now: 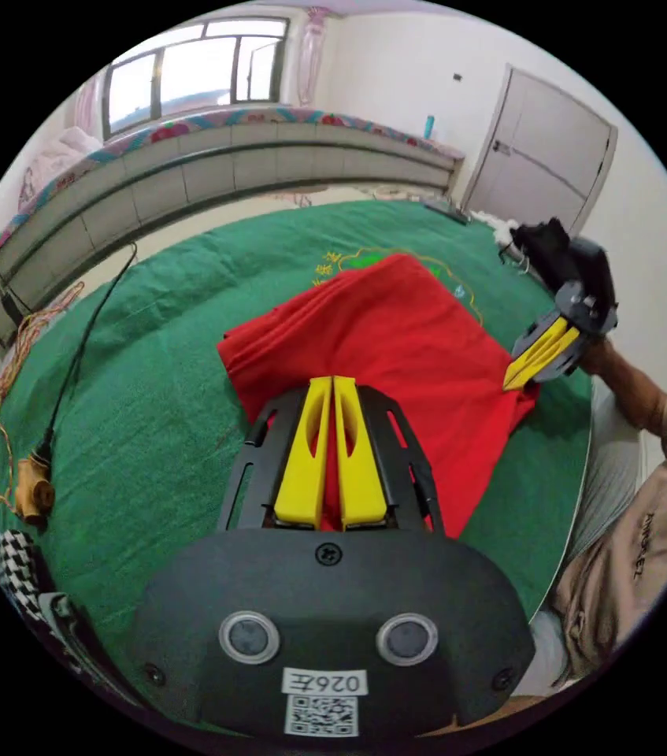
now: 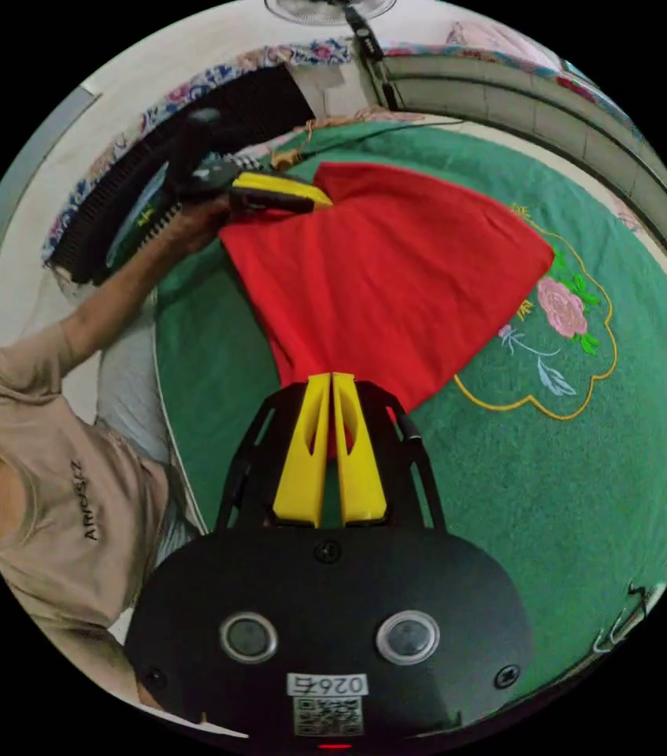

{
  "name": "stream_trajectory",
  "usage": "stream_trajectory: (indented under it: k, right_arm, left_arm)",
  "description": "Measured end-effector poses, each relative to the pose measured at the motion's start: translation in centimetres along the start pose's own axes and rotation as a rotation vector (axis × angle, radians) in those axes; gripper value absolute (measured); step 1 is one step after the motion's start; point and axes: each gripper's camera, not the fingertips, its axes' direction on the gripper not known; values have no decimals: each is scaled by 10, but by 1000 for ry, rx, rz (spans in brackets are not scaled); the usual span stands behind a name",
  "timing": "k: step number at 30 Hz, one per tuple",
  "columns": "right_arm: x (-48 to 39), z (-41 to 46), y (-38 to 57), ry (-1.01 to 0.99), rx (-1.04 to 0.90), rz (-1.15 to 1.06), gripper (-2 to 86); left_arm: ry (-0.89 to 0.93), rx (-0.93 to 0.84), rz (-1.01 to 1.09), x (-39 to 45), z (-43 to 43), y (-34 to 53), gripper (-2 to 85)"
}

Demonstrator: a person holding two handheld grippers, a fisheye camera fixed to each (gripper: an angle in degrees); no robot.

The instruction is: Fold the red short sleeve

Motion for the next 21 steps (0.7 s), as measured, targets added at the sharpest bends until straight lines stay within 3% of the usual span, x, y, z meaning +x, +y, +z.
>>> stream_trajectory:
  k: [3,7,9,14,21]
  right_arm:
    - [0,-16,-3,35,46,-47,-8]
    - [16,-43,7,83,181,-17,-2]
    - [45,-57,17,36,271,94,15]
    - [125,-68,42,-202,441,364,70]
    - [183,-40,49,-357,498,526,112]
  left_arm:
    - [141,5,-113,-27,-23,4,-9]
    - [76,206,-300,-67,-73,32,-2]
    - [138,246,-346,-86,-78,44,18]
    - [409,178,-484,-123,-34,61,163]
    - [480,138,-433,-121,-26,66,180]
